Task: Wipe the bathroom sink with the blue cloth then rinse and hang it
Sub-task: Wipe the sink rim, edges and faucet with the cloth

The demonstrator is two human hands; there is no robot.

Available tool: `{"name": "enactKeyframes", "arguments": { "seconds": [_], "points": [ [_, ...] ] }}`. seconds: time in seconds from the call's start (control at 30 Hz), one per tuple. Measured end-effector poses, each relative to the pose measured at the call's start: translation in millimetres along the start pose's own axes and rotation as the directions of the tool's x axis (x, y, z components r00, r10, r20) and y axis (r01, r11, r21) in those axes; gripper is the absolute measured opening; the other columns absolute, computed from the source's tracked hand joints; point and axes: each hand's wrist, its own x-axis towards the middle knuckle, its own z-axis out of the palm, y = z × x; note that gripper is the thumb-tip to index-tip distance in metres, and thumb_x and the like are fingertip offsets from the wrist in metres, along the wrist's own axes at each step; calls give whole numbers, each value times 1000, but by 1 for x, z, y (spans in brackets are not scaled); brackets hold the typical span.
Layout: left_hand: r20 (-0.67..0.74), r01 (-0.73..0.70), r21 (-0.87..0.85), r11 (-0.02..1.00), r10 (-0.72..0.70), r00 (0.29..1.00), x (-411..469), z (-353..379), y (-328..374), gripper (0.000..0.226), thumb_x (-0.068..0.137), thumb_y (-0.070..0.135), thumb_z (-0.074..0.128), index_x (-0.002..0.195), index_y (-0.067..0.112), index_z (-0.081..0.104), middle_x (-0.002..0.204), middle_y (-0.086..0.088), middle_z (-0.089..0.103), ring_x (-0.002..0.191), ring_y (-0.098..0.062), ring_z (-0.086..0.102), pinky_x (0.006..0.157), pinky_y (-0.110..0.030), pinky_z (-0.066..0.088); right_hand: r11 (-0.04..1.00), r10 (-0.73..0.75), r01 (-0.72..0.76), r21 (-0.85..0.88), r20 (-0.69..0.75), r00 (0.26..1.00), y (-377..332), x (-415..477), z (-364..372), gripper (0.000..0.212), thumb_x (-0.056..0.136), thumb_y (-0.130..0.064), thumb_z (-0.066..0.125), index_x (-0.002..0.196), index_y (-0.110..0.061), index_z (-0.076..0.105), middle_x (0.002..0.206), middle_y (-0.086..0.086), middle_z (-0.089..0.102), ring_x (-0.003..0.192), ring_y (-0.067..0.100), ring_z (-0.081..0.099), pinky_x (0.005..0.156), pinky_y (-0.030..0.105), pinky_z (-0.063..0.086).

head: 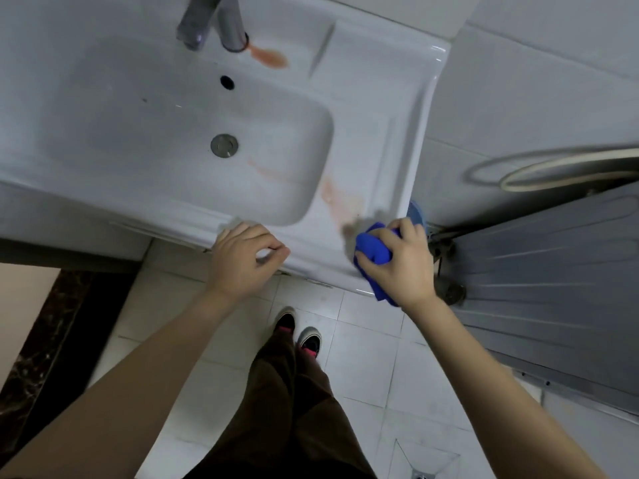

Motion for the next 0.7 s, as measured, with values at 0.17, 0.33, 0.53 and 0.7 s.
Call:
{"name": "enactKeyframes", "arguments": {
  "seconds": [0.17, 0.33, 0.53, 0.7],
  "points": [
    [-5, -14, -6, 1000, 14, 1000, -1, 3, -4, 16, 85, 33, 66, 70, 26, 67, 78, 12, 65, 81, -15, 55, 71, -34, 33, 994, -66, 67, -84, 15, 998, 1, 14, 7, 26, 74, -33, 79, 92, -15, 73, 96, 7, 57, 89, 30, 51, 51, 27, 40],
    [-14, -55, 26, 998, 55, 998, -2, 7, -11, 17, 87, 36, 62, 73, 28, 66, 79, 12, 65, 80, -14, 55, 69, -32, 31, 982, 57, -70, -173, -83, 995, 19, 120, 9, 30, 76, -35, 69, 93, -11, 69, 106, 11, 55, 95, 34, 51, 55, 34, 44],
    [-4, -34, 13, 999, 34, 999, -1, 4, -7, 17, 86, 35, 62, 72, 28, 67, 79, 13, 65, 79, -12, 55, 69, -30, 30, 993, 108, -114, -32, -152, 983, 9, 78, 10, 39, 77, -43, 70, 104, -14, 71, 104, 14, 55, 98, 36, 50, 67, 37, 47],
    [-16, -69, -15, 998, 69, 997, 2, 1, -5, 16, 85, 30, 65, 70, 25, 67, 76, 12, 66, 74, -15, 56, 65, -35, 34, 998, 37, -31, 62, -102, 994, 1, 4, 14, 31, 72, -36, 79, 99, -22, 72, 101, 4, 55, 92, 27, 50, 69, 30, 42]
  ]
}}
